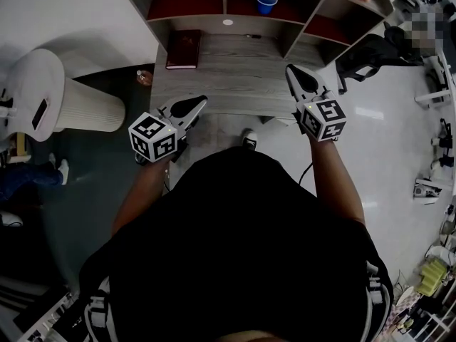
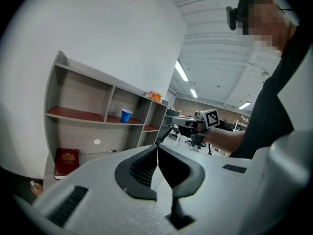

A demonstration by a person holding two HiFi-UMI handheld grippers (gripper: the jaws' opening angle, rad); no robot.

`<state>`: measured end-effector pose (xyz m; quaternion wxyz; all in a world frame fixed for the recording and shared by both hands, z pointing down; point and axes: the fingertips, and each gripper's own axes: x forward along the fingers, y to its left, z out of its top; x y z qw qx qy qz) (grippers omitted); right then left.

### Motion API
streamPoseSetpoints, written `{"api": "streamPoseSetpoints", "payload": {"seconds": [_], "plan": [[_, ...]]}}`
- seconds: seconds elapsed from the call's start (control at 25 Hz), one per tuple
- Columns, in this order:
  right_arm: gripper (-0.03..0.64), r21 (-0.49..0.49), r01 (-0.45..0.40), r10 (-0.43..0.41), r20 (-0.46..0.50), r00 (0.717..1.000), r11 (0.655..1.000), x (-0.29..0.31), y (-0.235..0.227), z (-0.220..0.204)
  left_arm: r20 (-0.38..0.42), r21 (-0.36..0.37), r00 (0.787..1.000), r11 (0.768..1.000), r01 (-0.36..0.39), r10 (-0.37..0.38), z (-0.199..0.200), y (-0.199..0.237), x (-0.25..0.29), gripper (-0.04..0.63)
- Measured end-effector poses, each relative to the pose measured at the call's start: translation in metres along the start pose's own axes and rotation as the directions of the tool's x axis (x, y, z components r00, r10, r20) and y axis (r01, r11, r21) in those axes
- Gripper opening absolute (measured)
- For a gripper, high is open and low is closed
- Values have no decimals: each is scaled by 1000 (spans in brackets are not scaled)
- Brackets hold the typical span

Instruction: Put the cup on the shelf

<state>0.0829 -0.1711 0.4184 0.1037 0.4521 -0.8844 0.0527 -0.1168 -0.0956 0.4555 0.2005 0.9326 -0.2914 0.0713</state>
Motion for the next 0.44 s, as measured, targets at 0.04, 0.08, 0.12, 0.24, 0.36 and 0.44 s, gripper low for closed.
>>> {"api": "streamPoseSetpoints", "payload": {"seconds": [0.04, 0.08, 0.12, 0.24, 0.36, 0.44], "plan": [[8, 5, 0, 0, 2, 1000, 1000, 0, 2, 0, -1, -1, 1000, 1000, -2, 2, -1, 0, -2, 19], [8, 11, 0, 0, 4, 1000, 1000, -1, 3, 1, -1, -1, 1000, 1000, -3, 3, -2, 1, -4, 20], [8, 16, 1, -1, 6, 1000, 1000, -2, 5, 2, -1, -1, 1000, 1000, -4, 4, -2, 1, -5, 20], [8, 17, -2, 2, 15, 1000, 1000, -2, 9, 5, 3, -1, 1000, 1000, -6, 6, -1, 2, -9, 19], [8, 15, -4, 4, 22, 1000, 1000, -2, 15, 9, 8, -1, 1000, 1000, -6, 6, -1, 3, -13, 19], [8, 14, -3, 3, 24, 1000, 1000, -3, 18, 10, 11, 0, 1000, 1000, -3, 3, -1, 3, -15, 19]]}}
